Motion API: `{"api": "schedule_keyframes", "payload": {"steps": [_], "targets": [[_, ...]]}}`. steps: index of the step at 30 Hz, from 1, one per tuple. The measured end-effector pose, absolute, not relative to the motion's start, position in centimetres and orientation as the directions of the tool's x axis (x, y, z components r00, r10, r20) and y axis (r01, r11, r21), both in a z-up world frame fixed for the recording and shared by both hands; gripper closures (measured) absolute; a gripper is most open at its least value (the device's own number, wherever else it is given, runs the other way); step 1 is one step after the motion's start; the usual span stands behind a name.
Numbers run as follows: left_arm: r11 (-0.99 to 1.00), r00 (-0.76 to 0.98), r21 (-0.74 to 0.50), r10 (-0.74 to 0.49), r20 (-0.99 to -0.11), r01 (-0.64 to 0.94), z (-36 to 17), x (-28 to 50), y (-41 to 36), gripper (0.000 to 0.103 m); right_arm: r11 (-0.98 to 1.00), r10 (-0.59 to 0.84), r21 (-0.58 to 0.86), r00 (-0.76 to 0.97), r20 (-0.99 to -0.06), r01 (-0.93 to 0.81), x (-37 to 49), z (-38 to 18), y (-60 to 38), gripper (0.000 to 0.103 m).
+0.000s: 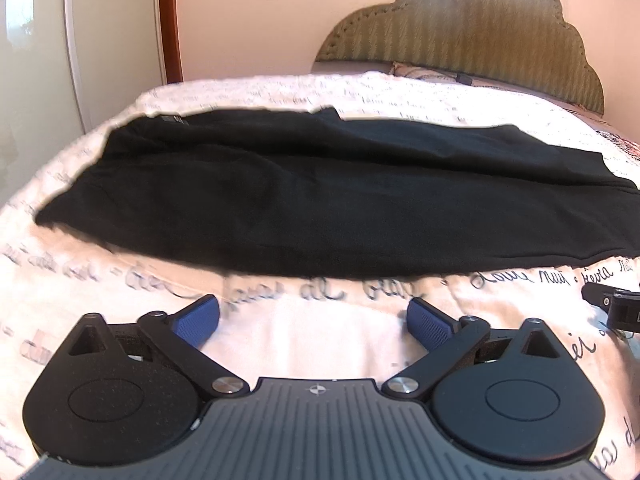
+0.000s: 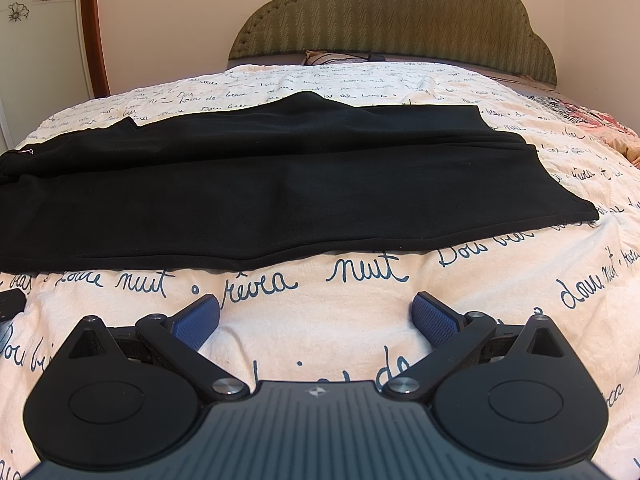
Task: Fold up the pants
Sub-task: 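Grasp the pants waistband with the left gripper while the right gripper grasps the other waistband corner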
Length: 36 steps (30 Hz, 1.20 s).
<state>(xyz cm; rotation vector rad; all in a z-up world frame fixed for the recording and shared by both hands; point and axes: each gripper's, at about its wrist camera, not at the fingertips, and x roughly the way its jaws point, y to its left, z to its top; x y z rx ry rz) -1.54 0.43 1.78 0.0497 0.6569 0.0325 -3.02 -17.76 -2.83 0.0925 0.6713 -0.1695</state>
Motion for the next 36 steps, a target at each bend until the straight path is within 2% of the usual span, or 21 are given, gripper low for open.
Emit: {"api": "schedule_keyframes", "payload": {"steps": [5, 7, 9, 11, 13, 16, 18, 22, 24, 27, 31, 36], "targets": [[0.986, 0.890, 0.121, 0.155, -0.429, -0.114, 7.2, -3.0, 5.4, 0.005, 0.993, -0.063, 0.037, 0.784, -0.618, 0.108, -4.0, -0.8, -18.6, 0.000], [0.977, 0.910, 0.124, 0.207, -0.358, -0.174, 9.3, -2.6, 7.8, 0.003, 0.995, -0.041, 0.057, 0.841, -0.540, 0.085, -4.7, 1.0, -19.3, 0.000], [0.971, 0.913, 0.098, 0.239, -0.329, -0.218, 11.2, -1.2, 10.5, 0.001, 0.997, -0.012, 0.059, 0.905, -0.425, 0.041, -5.1, 3.1, -19.4, 0.000], [0.973, 0.910, 0.039, 0.226, -0.349, -0.226, 12.5, 1.2, 13.6, 0.001, 0.999, 0.039, 0.029, 0.955, -0.293, -0.032, -4.8, 4.8, -19.5, 0.000], [0.976, 0.901, -0.019, 0.192, -0.389, -0.216, 13.0, 4.0, 16.6, 0.000, 0.993, 0.106, -0.027, 0.969, -0.222, -0.114, -3.5, 6.0, -19.2, 0.000], [0.968, 0.868, -0.135, 0.122, -0.481, -0.212, 12.5, 8.8, 21.5, 0.000, 0.984, 0.107, -0.110, 0.964, -0.245, -0.137, -0.2, 7.5, -18.0, 0.000], [0.941, 0.847, -0.258, 0.053, -0.528, -0.220, 11.5, 11.7, 25.2, 0.001, 0.980, 0.103, -0.137, 0.958, -0.269, -0.144, 1.8, 8.1, -17.1, 0.000], [0.844, 0.850, -0.497, -0.104, -0.516, -0.199, 9.4, 16.1, 31.7, 0.001, 0.970, 0.125, -0.167, 0.948, -0.291, -0.179, 4.7, 7.5, -14.9, 0.000], [0.794, 0.836, -0.578, -0.179, -0.519, -0.189, 8.1, 19.0, 33.8, 0.001, 0.968, 0.144, -0.152, 0.935, -0.323, -0.202, 6.0, 6.5, -14.0, 0.000], [0.760, 0.797, -0.627, -0.267, -0.541, -0.171, 6.3, 23.0, 35.6, 0.001, 0.966, 0.175, -0.112, 0.909, -0.377, -0.233, 7.5, 5.3, -13.0, 0.000], [0.747, 0.726, -0.635, -0.326, -0.606, -0.195, 3.5, 27.4, 36.7, 0.001, 0.958, 0.175, -0.135, 0.892, -0.417, -0.251, 9.0, 3.9, -11.6, 0.000], [0.684, 0.664, -0.719, -0.482, -0.571, -0.123, 1.7, 30.8, 36.1, 0.001, 0.954, 0.188, -0.128, 0.875, -0.446, -0.270, 10.4, 3.3, -10.9, 0.000]]}}
